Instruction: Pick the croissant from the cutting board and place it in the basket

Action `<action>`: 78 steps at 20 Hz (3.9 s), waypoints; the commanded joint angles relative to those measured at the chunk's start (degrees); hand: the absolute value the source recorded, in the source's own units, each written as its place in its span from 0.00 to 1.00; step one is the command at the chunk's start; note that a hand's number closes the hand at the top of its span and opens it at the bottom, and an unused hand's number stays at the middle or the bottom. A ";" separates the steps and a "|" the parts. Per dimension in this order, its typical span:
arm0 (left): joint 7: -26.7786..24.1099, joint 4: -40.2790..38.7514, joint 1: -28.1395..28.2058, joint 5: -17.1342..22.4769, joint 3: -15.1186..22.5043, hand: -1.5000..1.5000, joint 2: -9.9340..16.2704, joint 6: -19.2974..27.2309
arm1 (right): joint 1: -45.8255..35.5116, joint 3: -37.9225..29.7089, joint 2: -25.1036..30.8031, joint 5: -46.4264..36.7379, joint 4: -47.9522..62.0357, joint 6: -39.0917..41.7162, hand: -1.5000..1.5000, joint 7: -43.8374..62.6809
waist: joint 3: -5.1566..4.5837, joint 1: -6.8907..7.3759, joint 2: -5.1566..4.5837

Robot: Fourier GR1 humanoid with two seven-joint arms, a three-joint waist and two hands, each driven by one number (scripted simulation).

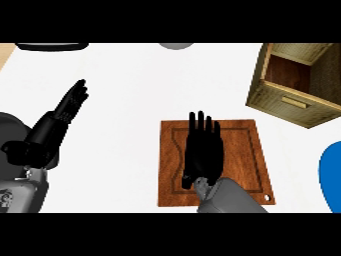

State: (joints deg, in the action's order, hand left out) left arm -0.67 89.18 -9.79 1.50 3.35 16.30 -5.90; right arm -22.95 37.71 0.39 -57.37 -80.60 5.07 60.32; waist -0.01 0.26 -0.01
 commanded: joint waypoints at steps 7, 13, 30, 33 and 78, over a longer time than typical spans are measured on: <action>1.91 1.79 -0.20 -1.01 -1.60 0.50 -1.35 -1.38 | -2.13 -0.35 -0.37 2.77 5.76 -0.79 0.00 5.09 | 0.01 0.03 0.02; 1.51 1.97 -0.15 -2.36 -1.56 0.50 -2.39 -2.48 | -4.24 -2.64 -0.37 5.82 12.85 -4.76 0.00 0.44 | 0.01 0.17 -0.03; 1.84 3.64 2.50 -2.00 -4.36 0.50 -2.15 -5.43 | -1.81 2.09 0.42 1.25 19.99 -2.16 1.00 -9.38 | 0.02 0.44 -0.04; -4.25 -5.40 -1.20 -4.83 -4.16 0.50 -4.33 -4.16 | -4.18 -0.82 0.27 2.05 14.20 1.46 1.00 -10.80 | -0.01 -0.31 -0.07; 1.96 -0.01 -1.77 -4.40 -5.70 0.50 -4.95 -5.87 | -36.41 -41.22 9.04 6.97 -11.84 -1.66 1.00 -4.56 | -0.02 0.12 -0.17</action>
State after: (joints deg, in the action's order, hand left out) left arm 1.35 91.09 -9.79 -2.63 -2.01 11.46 -11.84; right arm -55.89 1.67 6.75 -50.62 -99.22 5.47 57.89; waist -0.04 0.44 -0.05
